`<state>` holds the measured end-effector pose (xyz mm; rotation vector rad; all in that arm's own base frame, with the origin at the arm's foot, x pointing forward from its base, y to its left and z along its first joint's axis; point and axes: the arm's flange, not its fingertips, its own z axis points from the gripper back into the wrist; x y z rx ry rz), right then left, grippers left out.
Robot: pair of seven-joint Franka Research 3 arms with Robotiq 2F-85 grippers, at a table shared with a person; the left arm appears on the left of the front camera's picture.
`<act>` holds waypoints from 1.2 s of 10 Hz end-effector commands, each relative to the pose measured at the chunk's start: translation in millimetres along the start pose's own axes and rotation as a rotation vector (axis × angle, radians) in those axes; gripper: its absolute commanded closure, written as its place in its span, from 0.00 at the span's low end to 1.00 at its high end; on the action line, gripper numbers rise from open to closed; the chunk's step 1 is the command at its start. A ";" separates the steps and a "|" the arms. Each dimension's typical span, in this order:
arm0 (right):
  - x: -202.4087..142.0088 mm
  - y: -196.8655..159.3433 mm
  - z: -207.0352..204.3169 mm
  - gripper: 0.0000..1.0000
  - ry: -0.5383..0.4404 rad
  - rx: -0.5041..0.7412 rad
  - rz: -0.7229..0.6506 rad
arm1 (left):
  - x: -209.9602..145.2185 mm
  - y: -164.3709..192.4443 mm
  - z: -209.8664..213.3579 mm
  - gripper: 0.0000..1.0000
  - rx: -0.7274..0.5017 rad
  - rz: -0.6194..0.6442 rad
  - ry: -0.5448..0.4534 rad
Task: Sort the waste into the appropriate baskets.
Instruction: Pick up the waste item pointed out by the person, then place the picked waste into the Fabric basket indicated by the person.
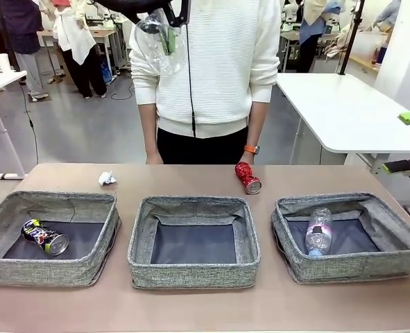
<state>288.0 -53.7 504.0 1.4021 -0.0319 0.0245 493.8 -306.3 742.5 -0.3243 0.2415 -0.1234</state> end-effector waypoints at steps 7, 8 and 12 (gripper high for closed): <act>1.2 3.3 1.3 0.00 0.001 0.015 0.018 | -5.7 2.1 0.9 0.95 0.009 0.009 -0.007; 1.2 3.3 1.3 0.00 0.001 0.015 0.018 | -5.7 2.1 0.9 0.95 0.009 0.009 -0.007; 1.2 3.3 1.3 0.00 0.001 0.015 0.018 | -5.7 2.1 0.9 0.95 0.009 0.009 -0.007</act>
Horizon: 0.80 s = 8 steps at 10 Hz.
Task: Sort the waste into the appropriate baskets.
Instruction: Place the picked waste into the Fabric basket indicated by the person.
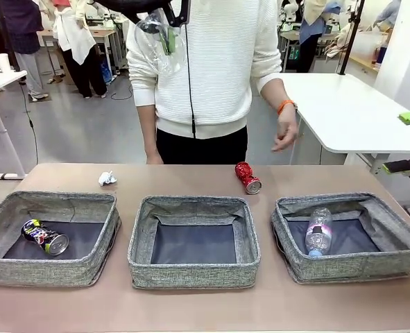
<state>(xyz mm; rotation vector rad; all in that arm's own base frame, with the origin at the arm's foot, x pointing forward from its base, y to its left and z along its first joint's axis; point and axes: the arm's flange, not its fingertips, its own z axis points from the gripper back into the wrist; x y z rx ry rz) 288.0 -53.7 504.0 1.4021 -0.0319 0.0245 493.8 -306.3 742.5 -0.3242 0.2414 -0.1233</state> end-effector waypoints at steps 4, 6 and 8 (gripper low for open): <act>1.2 3.3 1.3 0.00 0.001 0.015 0.018 | -5.7 2.1 0.9 0.95 0.009 0.009 -0.007; 1.2 3.3 1.3 0.00 0.001 0.015 0.018 | -5.7 2.1 0.9 0.95 0.009 0.009 -0.007; 1.2 3.3 1.3 0.00 0.001 0.015 0.018 | -5.7 2.1 0.9 0.95 0.009 0.009 -0.007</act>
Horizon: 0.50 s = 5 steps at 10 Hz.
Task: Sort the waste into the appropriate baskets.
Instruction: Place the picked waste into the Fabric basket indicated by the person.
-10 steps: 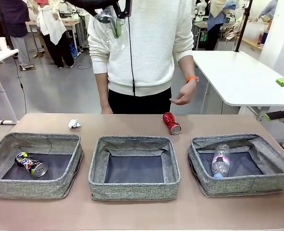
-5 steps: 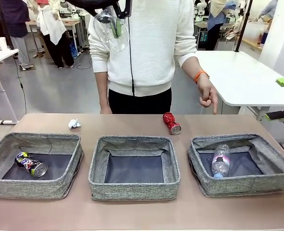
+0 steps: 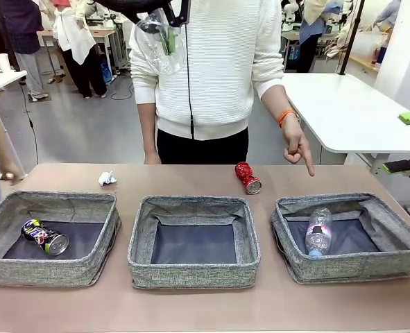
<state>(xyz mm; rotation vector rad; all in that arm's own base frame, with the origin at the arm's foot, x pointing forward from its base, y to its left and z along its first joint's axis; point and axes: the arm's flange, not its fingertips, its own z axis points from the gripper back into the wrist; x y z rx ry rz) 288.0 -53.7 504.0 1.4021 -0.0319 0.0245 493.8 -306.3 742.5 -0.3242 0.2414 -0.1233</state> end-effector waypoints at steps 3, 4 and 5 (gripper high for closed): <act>0.0 0.0 0.0 0.00 0.000 0.000 0.000 | -4.5 -0.8 -17.3 0.95 -0.025 -0.037 -0.022; -5.0 -2.5 20.4 0.00 -0.035 -0.051 0.000 | -11.7 -4.2 -42.6 0.95 -0.055 -0.101 -0.080; -12.8 -5.8 52.4 0.00 -0.088 -0.084 -0.020 | -18.8 -7.5 -78.0 0.95 -0.074 -0.152 -0.112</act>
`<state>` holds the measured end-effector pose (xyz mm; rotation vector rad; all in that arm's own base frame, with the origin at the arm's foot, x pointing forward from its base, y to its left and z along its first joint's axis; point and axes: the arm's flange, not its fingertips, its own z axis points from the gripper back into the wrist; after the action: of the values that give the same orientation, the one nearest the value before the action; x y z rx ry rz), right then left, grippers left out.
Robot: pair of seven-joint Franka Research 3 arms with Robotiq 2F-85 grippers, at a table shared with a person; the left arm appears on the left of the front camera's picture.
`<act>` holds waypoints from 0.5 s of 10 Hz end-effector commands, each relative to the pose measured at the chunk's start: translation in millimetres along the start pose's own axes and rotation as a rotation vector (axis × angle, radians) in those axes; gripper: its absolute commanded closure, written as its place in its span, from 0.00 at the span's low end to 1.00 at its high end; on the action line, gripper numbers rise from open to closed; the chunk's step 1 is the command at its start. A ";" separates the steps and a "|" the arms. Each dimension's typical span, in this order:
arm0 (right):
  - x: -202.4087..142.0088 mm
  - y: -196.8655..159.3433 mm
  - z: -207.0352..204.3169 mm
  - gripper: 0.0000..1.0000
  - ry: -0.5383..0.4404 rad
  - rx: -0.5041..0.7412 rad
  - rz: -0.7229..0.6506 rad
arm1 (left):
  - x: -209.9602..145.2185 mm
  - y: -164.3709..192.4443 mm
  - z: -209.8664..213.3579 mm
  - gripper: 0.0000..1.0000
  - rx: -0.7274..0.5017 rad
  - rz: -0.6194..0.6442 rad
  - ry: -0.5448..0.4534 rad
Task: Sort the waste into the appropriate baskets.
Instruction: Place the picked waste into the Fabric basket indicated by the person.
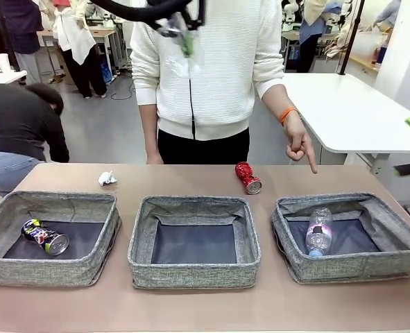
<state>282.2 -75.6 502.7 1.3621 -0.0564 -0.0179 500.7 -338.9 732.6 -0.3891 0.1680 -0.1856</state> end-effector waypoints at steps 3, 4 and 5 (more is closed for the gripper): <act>-34.7 -23.2 132.6 0.00 -0.426 0.018 -0.075 | -50.8 -6.4 -189.0 0.95 -0.077 -0.217 -0.063; -42.3 -28.7 151.9 0.00 -0.556 0.098 -0.066 | -42.2 -26.3 -220.4 0.95 -0.080 -0.269 -0.027; -38.4 -19.3 113.0 0.00 -0.298 -0.017 -0.053 | -28.9 -47.0 -251.0 0.95 -0.088 -0.337 0.014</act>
<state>219.2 -228.2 501.7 1.3660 -0.3799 -0.3832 433.9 -476.5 555.8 -0.4635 0.0995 -0.4391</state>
